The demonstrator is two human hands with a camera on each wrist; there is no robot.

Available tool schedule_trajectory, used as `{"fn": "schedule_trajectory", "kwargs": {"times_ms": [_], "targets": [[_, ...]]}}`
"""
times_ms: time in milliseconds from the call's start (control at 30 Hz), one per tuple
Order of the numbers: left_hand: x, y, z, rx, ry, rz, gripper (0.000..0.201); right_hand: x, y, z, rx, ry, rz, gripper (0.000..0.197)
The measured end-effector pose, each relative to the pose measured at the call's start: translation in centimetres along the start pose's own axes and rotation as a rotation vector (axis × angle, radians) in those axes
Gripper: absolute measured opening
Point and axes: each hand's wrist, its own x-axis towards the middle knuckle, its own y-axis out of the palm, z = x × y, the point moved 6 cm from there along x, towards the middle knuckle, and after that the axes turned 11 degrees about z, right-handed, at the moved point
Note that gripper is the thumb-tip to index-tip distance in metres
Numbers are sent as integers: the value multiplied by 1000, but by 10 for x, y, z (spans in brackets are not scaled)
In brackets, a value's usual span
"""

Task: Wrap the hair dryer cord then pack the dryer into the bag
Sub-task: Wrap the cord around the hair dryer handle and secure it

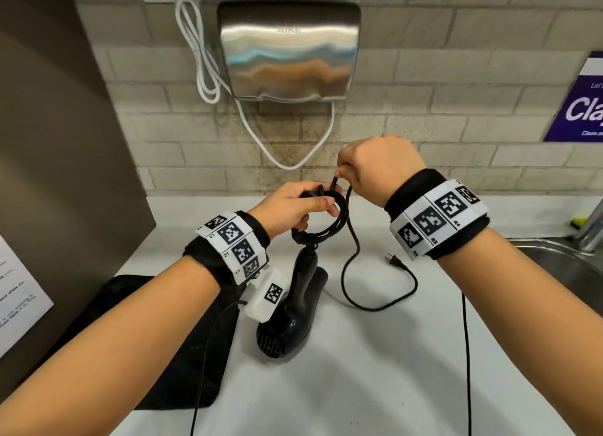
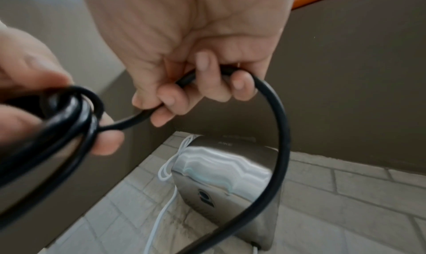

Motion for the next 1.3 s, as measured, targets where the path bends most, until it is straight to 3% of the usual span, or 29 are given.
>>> {"fn": "schedule_trajectory", "kwargs": {"times_ms": [167,333,467,867,1300], "targets": [[0,-6,0,20,26,-120,23,-8,-7,2,65,51,-24,33],[-2,-20,5,-38,56,-229,21,-18,15,2,435,130,-11,31],[-3,-32,13,-150,67,-336,16,-32,39,22,536,103,-24,29],[-2,-27,30,-473,-10,-377,14,-28,89,64,356,73,134,31],[-3,-18,16,-277,16,-416,5,-27,86,77,155,49,149,7]]}}
